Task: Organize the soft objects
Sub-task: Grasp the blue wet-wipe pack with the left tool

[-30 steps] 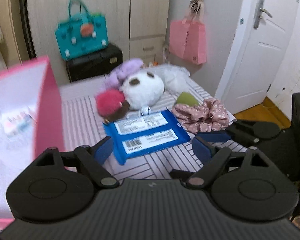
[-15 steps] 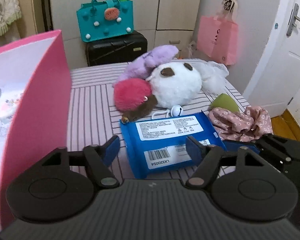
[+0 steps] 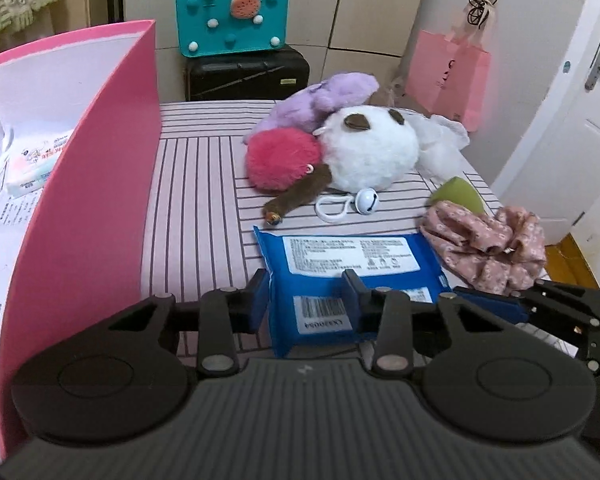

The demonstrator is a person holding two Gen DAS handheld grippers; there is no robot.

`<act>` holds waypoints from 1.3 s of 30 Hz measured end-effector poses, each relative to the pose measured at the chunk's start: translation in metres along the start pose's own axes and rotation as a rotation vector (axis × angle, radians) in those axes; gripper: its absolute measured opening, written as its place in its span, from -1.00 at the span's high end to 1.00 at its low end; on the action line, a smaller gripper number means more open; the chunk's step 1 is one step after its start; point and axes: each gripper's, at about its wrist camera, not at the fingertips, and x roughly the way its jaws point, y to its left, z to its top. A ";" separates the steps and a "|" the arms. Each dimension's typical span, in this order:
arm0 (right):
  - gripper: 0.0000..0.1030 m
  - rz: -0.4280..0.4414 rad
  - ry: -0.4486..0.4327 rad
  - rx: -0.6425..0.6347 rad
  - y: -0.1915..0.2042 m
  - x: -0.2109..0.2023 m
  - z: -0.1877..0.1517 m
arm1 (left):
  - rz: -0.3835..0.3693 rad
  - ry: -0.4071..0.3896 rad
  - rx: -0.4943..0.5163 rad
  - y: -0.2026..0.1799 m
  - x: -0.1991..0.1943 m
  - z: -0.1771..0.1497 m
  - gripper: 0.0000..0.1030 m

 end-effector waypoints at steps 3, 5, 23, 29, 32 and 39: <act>-0.16 -0.024 0.005 -0.022 0.000 0.005 -0.001 | 0.027 -0.011 0.006 0.000 0.004 0.002 -0.05; -0.25 -0.024 0.009 -0.034 -0.001 0.008 -0.001 | 0.066 -0.017 -0.001 0.000 0.011 0.003 -0.38; -0.07 -0.090 -0.048 -0.058 0.020 0.021 -0.003 | -0.048 -0.051 -0.024 0.001 0.005 -0.011 0.19; -0.07 -0.091 -0.066 -0.049 0.021 0.021 -0.006 | -0.055 -0.053 -0.005 -0.003 0.003 -0.013 0.19; -0.07 -0.103 -0.073 -0.054 0.024 0.021 -0.008 | -0.060 -0.053 -0.010 -0.002 0.002 -0.014 0.19; -0.07 -0.084 -0.065 -0.037 0.024 0.014 -0.009 | -0.076 -0.008 -0.009 -0.003 -0.007 -0.014 0.20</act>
